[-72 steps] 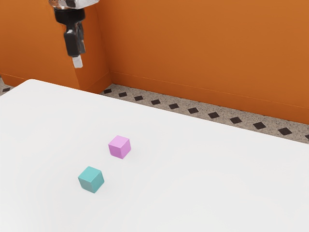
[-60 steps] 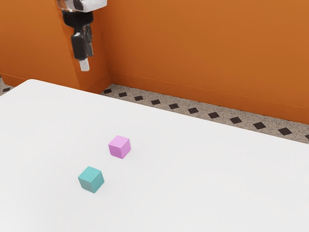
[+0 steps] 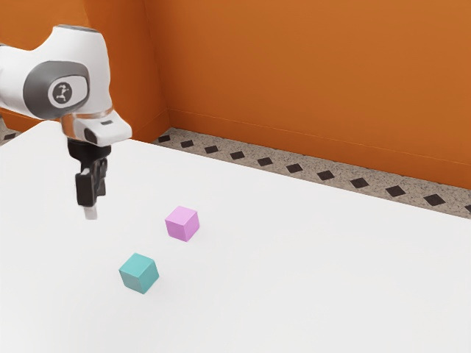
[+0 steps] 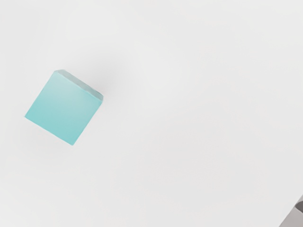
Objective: Pick up the blue block with one arm, and put the blue block on the pink block with one arm
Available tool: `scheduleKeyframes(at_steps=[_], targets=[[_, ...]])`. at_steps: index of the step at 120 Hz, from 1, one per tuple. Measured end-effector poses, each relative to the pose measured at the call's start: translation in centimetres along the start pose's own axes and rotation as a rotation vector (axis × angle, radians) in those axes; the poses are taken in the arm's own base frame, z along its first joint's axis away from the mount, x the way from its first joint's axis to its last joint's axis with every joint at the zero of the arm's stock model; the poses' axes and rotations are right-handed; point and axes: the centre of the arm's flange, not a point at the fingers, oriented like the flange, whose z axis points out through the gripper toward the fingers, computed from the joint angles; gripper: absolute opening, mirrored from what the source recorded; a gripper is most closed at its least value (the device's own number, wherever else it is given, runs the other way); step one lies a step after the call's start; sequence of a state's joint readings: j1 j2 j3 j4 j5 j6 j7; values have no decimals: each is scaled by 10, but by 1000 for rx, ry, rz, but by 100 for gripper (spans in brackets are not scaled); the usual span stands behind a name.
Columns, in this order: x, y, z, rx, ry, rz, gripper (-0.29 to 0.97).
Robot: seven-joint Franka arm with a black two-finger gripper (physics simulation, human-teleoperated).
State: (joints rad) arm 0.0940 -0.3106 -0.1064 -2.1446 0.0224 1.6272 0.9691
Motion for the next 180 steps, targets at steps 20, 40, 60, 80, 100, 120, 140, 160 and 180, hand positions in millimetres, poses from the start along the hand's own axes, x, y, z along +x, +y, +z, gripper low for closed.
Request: scheduleKeyframes(at_steps=[20, 40, 60, 80, 100, 120, 140, 160, 180], targets=[[1, -16, 46, 36, 25, 71, 68], [11, -11, 87, 106, 51, 205, 68], [15, -10, 136, 84, 64, 291, 68], [18, -1, 168, 118, 100, 357, 68], [41, -17, 180, 165, 117, 435, 68], [48, -27, 183, 195, 126, 479, 68], [48, -43, 194, 187, 129, 490, 68], [46, -57, 208, 167, 130, 497, 68], [41, -66, 218, 156, 130, 503, 68]])
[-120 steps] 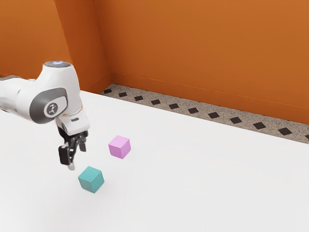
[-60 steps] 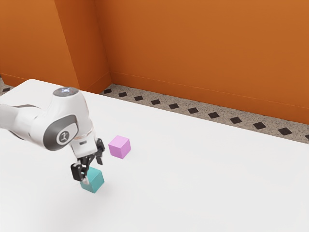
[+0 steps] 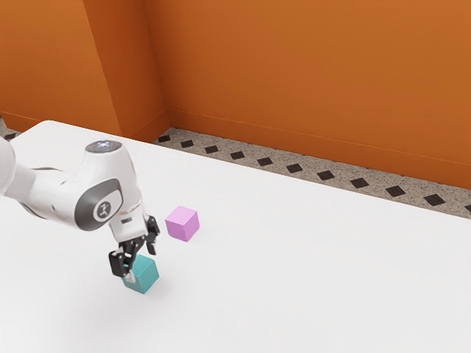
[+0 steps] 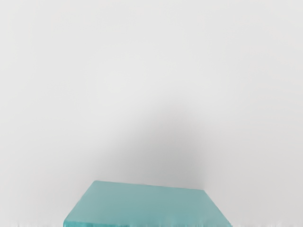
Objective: Pick up the blue block with one arm, and put the blue block on the pink block with one arm
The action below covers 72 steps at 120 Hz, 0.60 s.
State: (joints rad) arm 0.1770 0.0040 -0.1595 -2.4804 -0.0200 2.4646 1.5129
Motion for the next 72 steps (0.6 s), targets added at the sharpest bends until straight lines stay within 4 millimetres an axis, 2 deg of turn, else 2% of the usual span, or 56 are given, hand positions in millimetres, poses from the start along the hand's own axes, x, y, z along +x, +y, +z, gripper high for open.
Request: scheduleKeyframes(at_steps=[44, 72], targets=[[-8, -14, 28, -32, 15, 20, 68], [-10, -11, 27, -29, 17, 39, 68]])
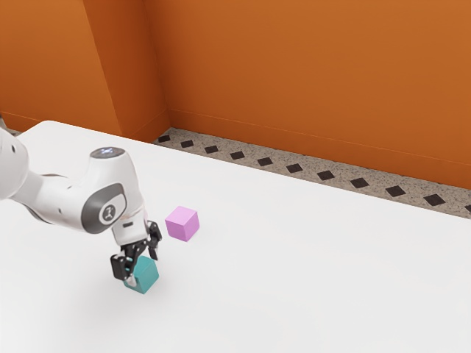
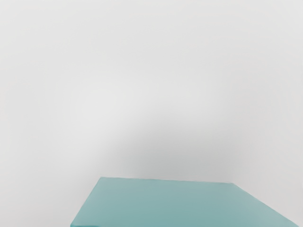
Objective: Pick up the blue block with one arm, and put the blue block on the pink block with one arm
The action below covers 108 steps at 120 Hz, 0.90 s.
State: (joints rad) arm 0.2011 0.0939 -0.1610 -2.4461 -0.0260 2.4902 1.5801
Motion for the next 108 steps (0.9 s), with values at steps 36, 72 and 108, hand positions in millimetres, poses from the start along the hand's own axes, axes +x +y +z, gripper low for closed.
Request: scheduleKeyframes(at_steps=[36, 72, 108], targets=[[0, 7, 4, -12, 2, 17, 39], [33, -31, -75, 103, -6, 95, 31], [8, -115, -87, 77, 6, 95, 32]])
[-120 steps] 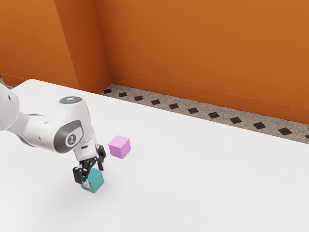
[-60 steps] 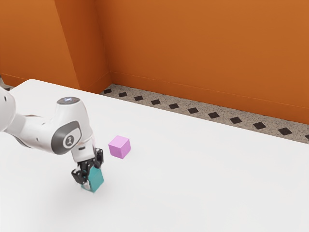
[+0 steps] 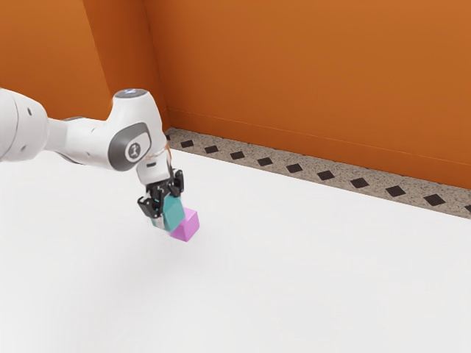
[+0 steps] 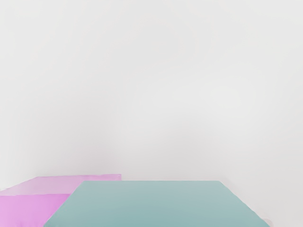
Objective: Pick up the blue block with one arm, and put the blue block on the pink block with one arm
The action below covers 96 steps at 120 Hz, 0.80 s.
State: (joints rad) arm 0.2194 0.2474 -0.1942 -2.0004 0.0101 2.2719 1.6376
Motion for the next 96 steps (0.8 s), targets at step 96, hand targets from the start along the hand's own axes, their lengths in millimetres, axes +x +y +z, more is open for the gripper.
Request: scheduleKeyframes(at_steps=[96], targets=[[-8, -53, 17, -58, 3, 51, 39]])
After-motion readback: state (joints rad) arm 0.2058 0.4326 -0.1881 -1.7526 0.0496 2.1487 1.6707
